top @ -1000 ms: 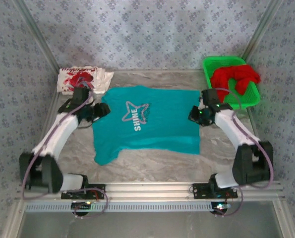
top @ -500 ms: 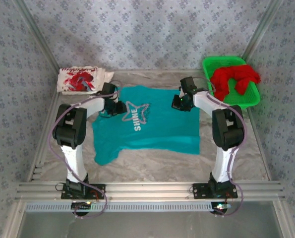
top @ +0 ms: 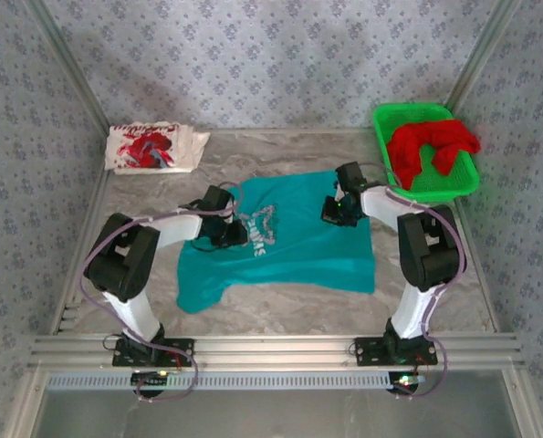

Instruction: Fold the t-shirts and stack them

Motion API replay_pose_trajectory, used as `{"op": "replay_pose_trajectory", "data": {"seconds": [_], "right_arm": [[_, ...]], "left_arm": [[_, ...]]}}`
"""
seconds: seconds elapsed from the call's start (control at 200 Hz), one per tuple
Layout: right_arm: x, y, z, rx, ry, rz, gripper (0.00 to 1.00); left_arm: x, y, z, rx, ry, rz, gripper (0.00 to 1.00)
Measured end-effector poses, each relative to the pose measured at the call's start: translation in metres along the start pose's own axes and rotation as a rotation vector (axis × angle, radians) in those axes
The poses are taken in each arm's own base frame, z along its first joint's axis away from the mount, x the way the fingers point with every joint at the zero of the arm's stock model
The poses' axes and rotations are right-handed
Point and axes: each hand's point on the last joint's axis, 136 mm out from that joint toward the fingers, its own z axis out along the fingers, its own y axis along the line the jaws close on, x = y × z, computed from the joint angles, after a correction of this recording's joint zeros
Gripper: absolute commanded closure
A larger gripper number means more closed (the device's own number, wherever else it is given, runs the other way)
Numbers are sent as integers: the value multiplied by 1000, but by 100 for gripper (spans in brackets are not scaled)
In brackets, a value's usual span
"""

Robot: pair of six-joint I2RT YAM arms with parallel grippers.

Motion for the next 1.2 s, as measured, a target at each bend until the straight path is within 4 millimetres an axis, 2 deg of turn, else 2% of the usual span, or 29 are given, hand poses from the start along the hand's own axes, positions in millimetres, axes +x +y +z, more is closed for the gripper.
{"op": "replay_pose_trajectory", "data": {"seconds": [0.07,0.13,0.165,0.21,0.275,0.34,0.405,0.455,0.51,0.62,0.725,0.799,0.884,0.994,1.014,1.079,1.134,1.199], "right_arm": [[-19,26,-8,-36,-41,-47,100],[-37,53,-14,-83,-80,-94,100],[-47,70,-15,-115,-98,-120,100],[-58,88,-13,-151,-119,-143,100],[-63,104,-2,-188,-118,-164,100],[-56,104,16,-194,-86,-155,100],[-44,91,35,-173,-42,-127,100],[-34,78,44,-152,-12,-107,100],[-25,65,49,-131,15,-85,100],[-21,48,54,-111,28,-58,100],[-21,40,56,-113,24,-41,100],[-22,40,57,-118,18,-36,100],[-23,41,57,-123,13,-37,100],[-23,41,57,-126,10,-37,100],[-24,42,57,-126,9,-35,100],[-24,41,57,-127,8,-31,100],[-24,41,57,-129,7,-31,100],[-24,41,57,-130,7,-31,100]], "left_arm": [[5,4,-10,-41,10,-4,74],[-4,5,-25,-70,-12,-5,66],[-19,1,-37,-67,-47,-4,59],[-44,-7,-54,-49,-105,3,57],[-93,-17,-85,-14,-212,8,56],[-146,-22,-116,-7,-315,29,51],[-192,-21,-134,-27,-395,71,48],[-216,-16,-135,-63,-416,117,41],[-228,-12,-123,-95,-392,152,39],[-228,7,-75,-151,-259,202,35],[-205,31,-26,-185,-107,223,29],[-191,41,-6,-197,-35,233,29],[-185,42,4,-205,7,254,30],[-188,27,4,-178,-1,291,37],[-188,25,4,-172,-2,300,40],[-185,18,8,-156,-2,316,60],[-181,16,13,-147,7,320,63],[-176,16,19,-141,17,322,72]]}}
